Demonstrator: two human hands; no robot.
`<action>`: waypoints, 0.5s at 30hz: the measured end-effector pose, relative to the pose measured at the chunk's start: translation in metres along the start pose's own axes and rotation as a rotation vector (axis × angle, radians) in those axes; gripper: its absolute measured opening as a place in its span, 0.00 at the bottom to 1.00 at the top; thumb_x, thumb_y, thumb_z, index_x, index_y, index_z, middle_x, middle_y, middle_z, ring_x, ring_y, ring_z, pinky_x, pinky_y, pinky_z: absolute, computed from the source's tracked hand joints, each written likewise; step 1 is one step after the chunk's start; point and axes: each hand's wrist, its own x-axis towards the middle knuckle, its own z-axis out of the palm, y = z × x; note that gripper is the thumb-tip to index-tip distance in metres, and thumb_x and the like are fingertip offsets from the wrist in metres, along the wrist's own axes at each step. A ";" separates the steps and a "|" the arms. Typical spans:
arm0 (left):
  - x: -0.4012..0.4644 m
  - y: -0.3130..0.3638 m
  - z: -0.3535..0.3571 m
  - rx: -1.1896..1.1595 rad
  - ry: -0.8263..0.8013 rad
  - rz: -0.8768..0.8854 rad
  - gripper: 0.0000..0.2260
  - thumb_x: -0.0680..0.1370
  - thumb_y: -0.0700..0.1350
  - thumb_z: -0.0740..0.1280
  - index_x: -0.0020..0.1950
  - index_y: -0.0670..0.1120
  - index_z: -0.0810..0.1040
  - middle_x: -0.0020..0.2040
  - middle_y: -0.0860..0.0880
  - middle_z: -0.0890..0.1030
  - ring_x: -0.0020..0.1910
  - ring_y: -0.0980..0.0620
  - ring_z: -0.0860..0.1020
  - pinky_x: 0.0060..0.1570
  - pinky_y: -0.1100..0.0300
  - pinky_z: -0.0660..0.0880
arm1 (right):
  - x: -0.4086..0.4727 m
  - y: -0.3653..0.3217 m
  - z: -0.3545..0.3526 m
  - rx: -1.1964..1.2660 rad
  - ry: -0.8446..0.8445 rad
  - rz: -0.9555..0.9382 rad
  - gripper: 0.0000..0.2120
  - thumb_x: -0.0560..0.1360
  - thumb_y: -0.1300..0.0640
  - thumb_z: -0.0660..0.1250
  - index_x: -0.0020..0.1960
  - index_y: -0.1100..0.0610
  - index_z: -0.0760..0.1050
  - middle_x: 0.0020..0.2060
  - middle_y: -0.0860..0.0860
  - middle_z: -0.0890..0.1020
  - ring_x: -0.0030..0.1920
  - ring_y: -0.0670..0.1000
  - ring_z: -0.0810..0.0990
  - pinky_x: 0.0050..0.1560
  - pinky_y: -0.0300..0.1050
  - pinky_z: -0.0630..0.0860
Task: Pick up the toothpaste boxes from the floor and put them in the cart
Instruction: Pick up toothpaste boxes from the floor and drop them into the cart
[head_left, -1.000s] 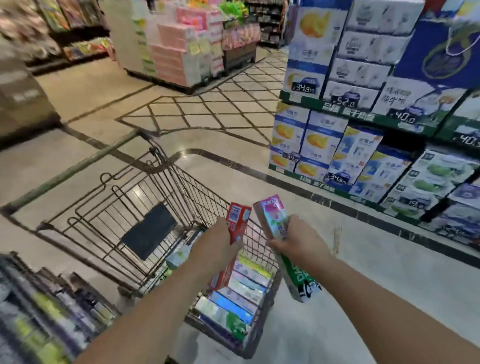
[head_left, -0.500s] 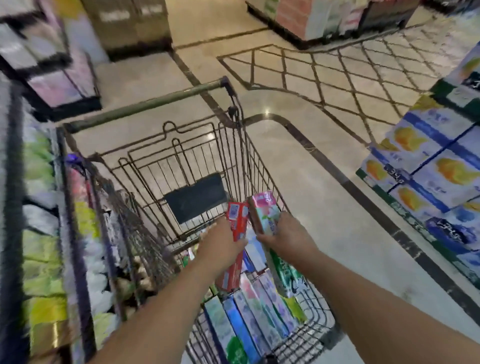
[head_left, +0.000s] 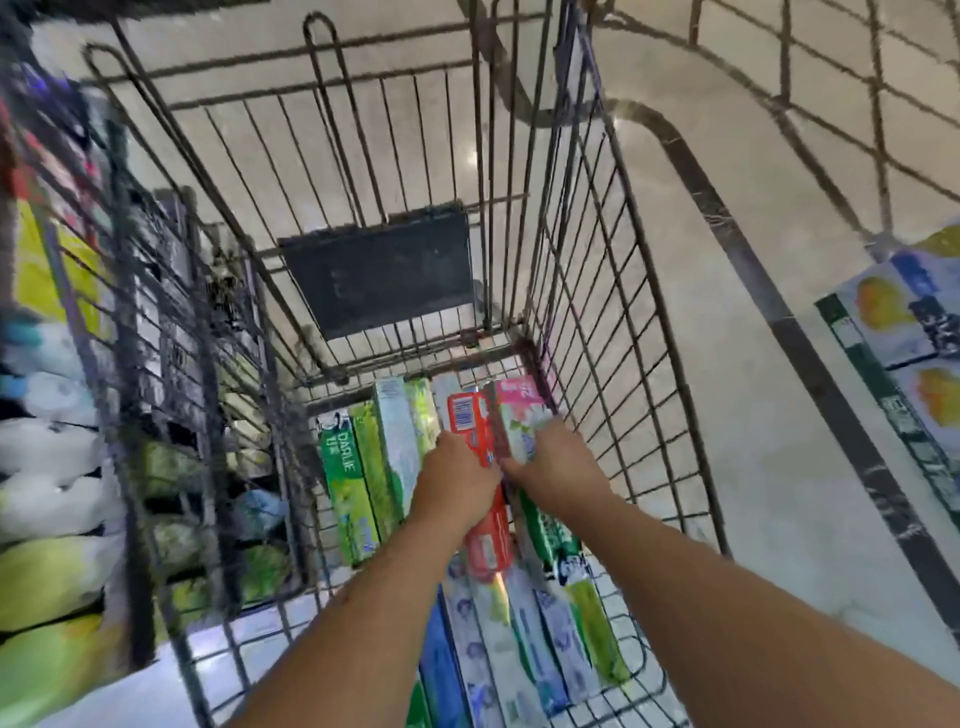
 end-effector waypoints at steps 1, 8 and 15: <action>0.007 -0.005 0.004 0.014 0.004 -0.004 0.18 0.75 0.52 0.70 0.58 0.41 0.76 0.52 0.43 0.81 0.50 0.41 0.80 0.41 0.57 0.73 | 0.006 0.002 0.009 0.003 -0.017 0.005 0.24 0.69 0.41 0.72 0.57 0.55 0.73 0.45 0.49 0.77 0.45 0.53 0.80 0.44 0.47 0.78; 0.018 -0.011 0.012 0.122 0.044 -0.017 0.17 0.78 0.51 0.67 0.56 0.37 0.78 0.51 0.41 0.80 0.50 0.40 0.79 0.41 0.57 0.70 | 0.020 0.008 0.034 0.017 0.006 0.051 0.27 0.73 0.43 0.72 0.60 0.60 0.67 0.50 0.55 0.78 0.52 0.58 0.80 0.44 0.48 0.74; 0.007 -0.007 0.003 0.347 0.002 0.039 0.06 0.78 0.35 0.63 0.49 0.37 0.79 0.49 0.40 0.81 0.48 0.40 0.81 0.42 0.53 0.76 | 0.014 0.007 0.029 -0.039 -0.052 0.020 0.17 0.76 0.58 0.69 0.61 0.60 0.68 0.55 0.58 0.80 0.49 0.58 0.78 0.42 0.45 0.71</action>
